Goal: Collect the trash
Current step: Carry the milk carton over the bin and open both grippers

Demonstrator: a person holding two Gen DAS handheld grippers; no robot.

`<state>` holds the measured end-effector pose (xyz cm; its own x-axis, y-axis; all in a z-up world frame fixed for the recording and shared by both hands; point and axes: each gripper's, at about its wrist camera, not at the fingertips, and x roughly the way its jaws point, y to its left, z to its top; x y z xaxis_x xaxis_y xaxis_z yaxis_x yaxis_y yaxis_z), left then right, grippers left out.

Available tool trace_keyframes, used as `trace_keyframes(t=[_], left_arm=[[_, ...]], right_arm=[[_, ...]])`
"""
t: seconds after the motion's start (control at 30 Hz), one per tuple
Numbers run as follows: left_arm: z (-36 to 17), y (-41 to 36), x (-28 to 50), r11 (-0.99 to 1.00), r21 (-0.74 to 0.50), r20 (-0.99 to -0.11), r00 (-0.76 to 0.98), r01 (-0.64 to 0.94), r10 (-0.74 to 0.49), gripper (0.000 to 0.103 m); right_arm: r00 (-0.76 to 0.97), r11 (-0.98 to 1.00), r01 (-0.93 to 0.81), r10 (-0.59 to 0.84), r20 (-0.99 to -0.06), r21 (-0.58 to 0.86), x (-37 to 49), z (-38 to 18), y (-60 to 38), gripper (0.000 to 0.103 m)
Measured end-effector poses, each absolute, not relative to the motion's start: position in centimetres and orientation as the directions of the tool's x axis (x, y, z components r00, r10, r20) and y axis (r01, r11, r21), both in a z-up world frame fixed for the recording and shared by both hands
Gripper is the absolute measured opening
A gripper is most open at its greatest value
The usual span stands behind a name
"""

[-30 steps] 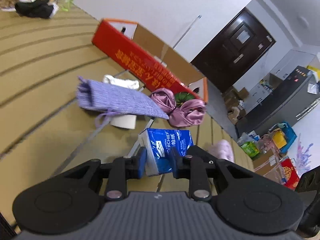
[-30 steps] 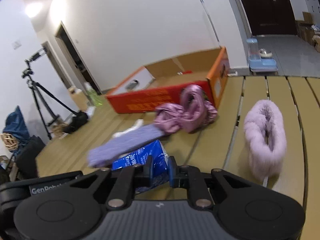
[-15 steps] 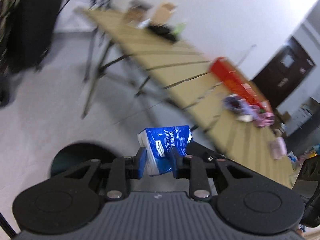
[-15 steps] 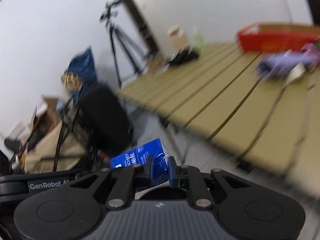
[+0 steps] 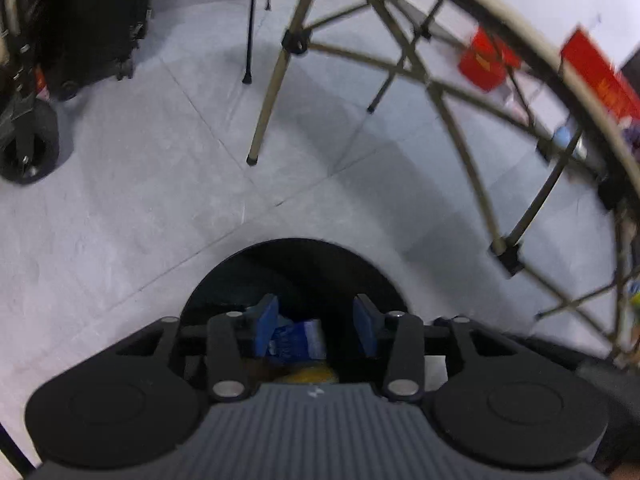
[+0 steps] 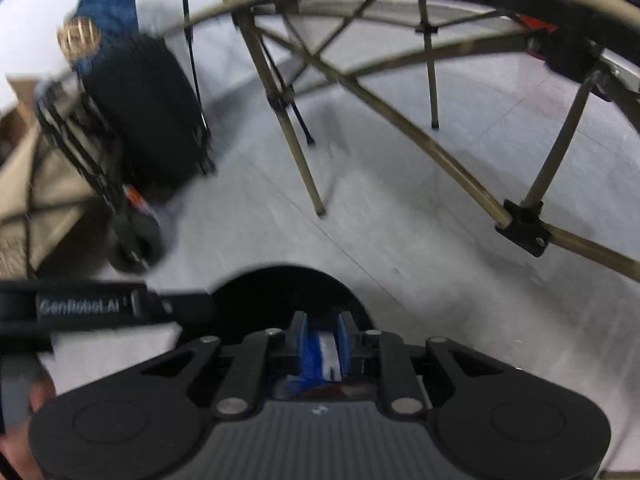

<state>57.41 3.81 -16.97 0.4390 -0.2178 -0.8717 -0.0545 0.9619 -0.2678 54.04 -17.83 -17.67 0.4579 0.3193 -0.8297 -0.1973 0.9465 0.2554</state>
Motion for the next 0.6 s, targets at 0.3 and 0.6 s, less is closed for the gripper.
trace_keyframes(t=[0.3, 0.6], left_arm=[[-19.3, 1.5, 56.4, 0.990, 0.003, -0.923, 0.380, 0.140, -0.051, 0.070], [-18.7, 1.1, 56.3, 0.990, 0.030, -0.916, 0.401, 0.139, -0.028, 0.073]], right_arm=[[0.310, 0.898, -0.360, 0.373, -0.875, 0.255, 53.6, -18.9, -16.6, 0.028], [0.358, 0.895, -0.373, 0.381, -0.853, 0.243, 53.5, -17.0, -17.1, 0.035]])
